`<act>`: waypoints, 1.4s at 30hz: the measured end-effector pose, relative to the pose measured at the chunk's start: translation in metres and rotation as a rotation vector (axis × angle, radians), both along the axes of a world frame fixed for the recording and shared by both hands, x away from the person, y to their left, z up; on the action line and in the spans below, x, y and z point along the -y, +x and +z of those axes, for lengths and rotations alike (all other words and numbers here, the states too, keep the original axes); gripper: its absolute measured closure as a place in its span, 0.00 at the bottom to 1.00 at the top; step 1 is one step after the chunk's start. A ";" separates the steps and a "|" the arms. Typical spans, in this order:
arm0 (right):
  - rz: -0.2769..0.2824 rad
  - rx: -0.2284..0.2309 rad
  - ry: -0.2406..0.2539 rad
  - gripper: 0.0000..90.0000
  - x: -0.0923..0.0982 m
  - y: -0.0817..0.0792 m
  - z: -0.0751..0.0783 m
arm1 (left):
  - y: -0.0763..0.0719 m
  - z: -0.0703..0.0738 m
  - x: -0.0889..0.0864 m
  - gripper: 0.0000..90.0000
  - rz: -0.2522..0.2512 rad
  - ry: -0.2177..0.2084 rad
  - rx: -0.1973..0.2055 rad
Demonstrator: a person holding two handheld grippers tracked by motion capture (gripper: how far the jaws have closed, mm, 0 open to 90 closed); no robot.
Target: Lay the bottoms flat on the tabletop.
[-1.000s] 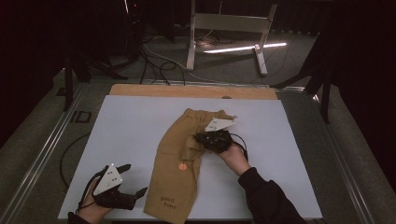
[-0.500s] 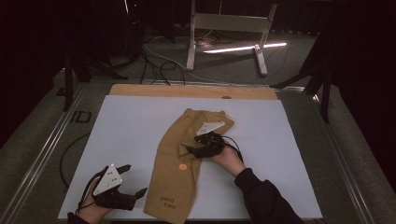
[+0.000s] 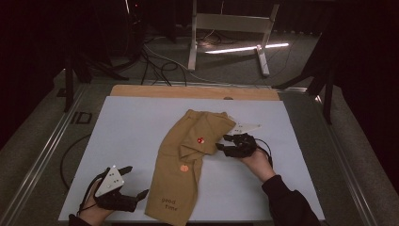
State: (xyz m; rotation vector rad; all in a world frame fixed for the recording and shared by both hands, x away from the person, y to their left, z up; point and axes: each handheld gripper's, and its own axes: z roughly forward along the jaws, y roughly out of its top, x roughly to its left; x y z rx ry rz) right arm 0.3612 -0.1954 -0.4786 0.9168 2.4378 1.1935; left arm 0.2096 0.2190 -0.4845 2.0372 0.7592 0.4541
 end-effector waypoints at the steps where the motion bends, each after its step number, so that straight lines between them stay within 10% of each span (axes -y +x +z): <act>1: 0.000 0.000 0.000 0.55 0.000 0.000 0.000 | 0.000 0.000 0.000 0.06 0.000 -0.001 0.000; 10: 0.039 -0.064 -0.021 0.66 -0.025 0.010 -0.026 | 0.000 -0.001 -0.001 0.06 0.003 -0.004 -0.004; 23: 0.170 -0.021 -0.021 0.98 -0.024 -0.019 -0.006 | -0.001 0.001 -0.001 0.07 -0.001 -0.004 0.001; 33: 0.224 0.044 0.079 0.98 -0.013 -0.046 0.036 | -0.001 0.000 0.000 0.07 -0.004 -0.002 -0.001; 42: 0.246 0.060 0.278 0.98 0.001 -0.054 0.073 | 0.000 0.000 -0.001 0.07 -0.005 0.000 -0.002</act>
